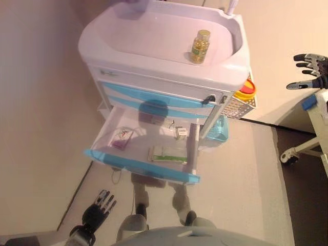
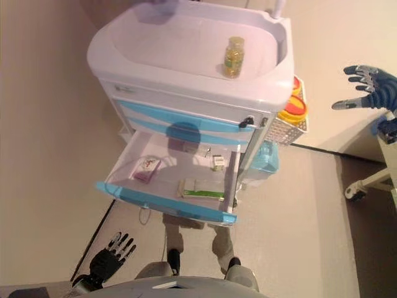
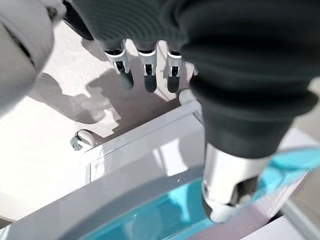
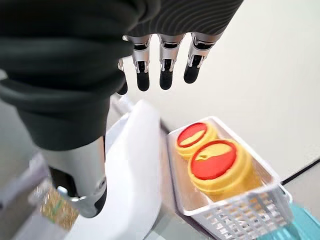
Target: Open the drawer and pick up the medicine
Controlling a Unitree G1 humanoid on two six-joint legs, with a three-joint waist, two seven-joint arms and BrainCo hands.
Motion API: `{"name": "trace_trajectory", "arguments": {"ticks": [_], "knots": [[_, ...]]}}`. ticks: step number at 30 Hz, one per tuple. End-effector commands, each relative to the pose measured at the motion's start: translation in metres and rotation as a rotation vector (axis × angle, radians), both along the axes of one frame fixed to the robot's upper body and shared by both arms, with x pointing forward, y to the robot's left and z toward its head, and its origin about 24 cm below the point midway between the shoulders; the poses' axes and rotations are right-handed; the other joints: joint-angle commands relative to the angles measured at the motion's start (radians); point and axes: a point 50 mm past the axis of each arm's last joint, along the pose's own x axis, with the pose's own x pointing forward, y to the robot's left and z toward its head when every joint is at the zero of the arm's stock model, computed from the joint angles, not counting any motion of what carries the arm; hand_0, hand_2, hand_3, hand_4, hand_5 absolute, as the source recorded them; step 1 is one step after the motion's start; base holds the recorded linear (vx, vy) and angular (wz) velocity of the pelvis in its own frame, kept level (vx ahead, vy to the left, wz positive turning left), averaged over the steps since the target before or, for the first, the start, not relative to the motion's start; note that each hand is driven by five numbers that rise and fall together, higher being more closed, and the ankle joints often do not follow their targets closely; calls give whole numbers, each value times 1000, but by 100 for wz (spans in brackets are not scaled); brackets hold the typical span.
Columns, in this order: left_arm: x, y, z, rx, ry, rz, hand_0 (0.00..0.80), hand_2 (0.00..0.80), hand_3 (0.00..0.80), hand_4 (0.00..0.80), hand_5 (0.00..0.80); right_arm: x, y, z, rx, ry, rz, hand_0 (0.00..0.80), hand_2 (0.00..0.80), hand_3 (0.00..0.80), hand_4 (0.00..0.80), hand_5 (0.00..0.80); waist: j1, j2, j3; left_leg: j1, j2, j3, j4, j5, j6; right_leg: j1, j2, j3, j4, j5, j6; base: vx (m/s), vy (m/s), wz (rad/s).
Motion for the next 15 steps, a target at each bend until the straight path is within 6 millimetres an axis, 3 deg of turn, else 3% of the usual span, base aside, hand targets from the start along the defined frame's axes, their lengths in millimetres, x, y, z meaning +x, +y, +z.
{"name": "trace_trajectory", "arguments": {"ticks": [1,6,11,15], "knots": [[9,4,7,37,-77,-20,0,0,0,0,0,-5,5,6,30,-82,73,0,0,0,0,0,9,-18,-12,-3,-29,-20,57,-127,-5,29,-12,-53,0,27,37,19,-23,-5],[6,2,3,84,-29,-85,0,0,0,0,0,-22,-10,-31,104,-7,7,0,0,0,0,0,-8,-13,-11,1,-33,-18,58,-133,-6,33,-8,-48,-14,30,34,7,-9,-1],[-11,12,-11,295,245,-285,0,0,0,0,0,-32,-25,-58,187,58,-80,0,0,0,0,0,-31,-4,-11,3,-31,-11,60,-136,-9,32,-8,-48,-14,26,37,0,0,0],[-14,23,-14,488,407,-484,0,0,0,0,0,-34,-25,-81,258,137,-111,0,0,0,0,0,-57,9,-8,2,-30,-5,73,-140,-9,24,-10,-43,-1,18,39,18,27,-1]]}}
